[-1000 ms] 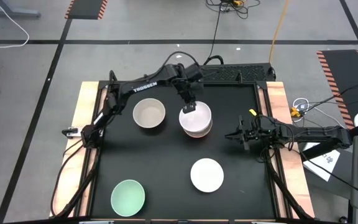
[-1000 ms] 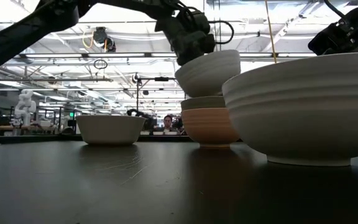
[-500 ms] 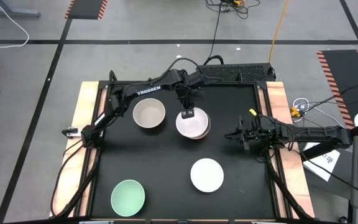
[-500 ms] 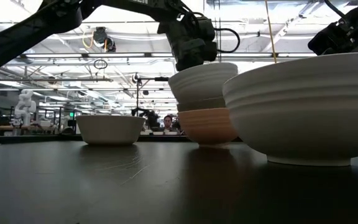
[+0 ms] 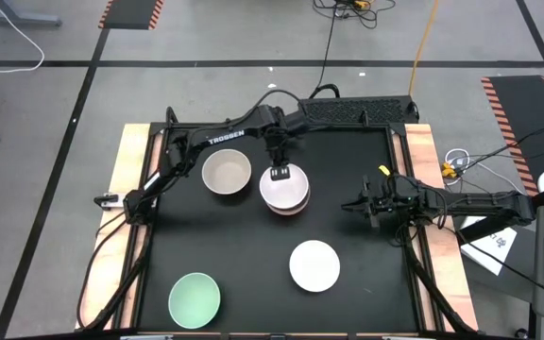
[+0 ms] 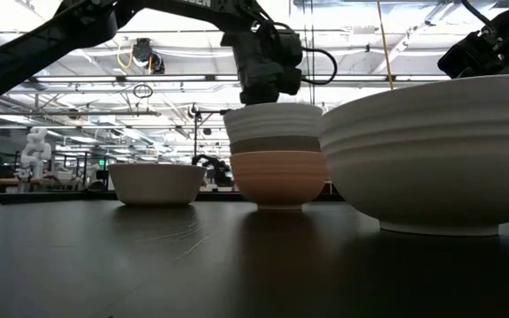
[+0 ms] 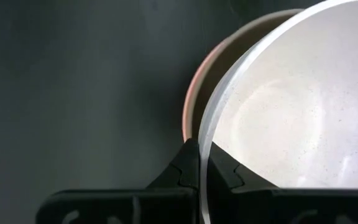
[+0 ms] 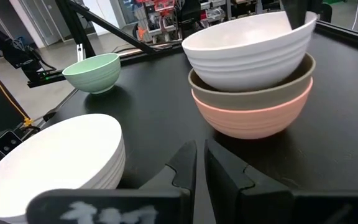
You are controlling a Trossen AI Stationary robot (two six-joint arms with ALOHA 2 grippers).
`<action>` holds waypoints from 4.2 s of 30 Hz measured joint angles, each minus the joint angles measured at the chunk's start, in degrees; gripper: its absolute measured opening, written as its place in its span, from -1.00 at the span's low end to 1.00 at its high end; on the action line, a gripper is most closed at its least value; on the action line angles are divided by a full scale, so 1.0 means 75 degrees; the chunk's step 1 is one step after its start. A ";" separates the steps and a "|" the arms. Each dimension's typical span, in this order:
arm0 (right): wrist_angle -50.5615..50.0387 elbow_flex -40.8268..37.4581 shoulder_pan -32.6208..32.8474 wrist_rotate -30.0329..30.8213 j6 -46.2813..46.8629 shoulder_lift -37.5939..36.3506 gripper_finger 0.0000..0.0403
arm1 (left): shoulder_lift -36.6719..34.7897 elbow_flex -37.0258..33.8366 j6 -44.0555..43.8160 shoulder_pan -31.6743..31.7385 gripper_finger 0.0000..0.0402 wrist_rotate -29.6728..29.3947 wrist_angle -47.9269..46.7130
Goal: Nest bowls inside each other
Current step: Stack the left white bowl on top of the brown bowl
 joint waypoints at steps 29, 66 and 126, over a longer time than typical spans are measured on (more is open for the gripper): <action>-0.0032 -0.0001 0.0002 0.0000 -0.0032 0.0026 -0.87 | 0.0542 0.0017 0.0097 -0.0121 -0.99 0.0207 0.0039; -0.0117 -0.0003 0.0002 0.0006 0.0068 0.0026 -0.87 | 0.0522 0.0000 -0.0515 -0.0596 -0.99 -0.0922 0.0448; -0.0146 0.0000 0.0003 0.0003 0.0178 0.0023 -0.87 | 0.0255 -0.0009 -0.0241 -0.0820 0.20 -0.0852 0.0696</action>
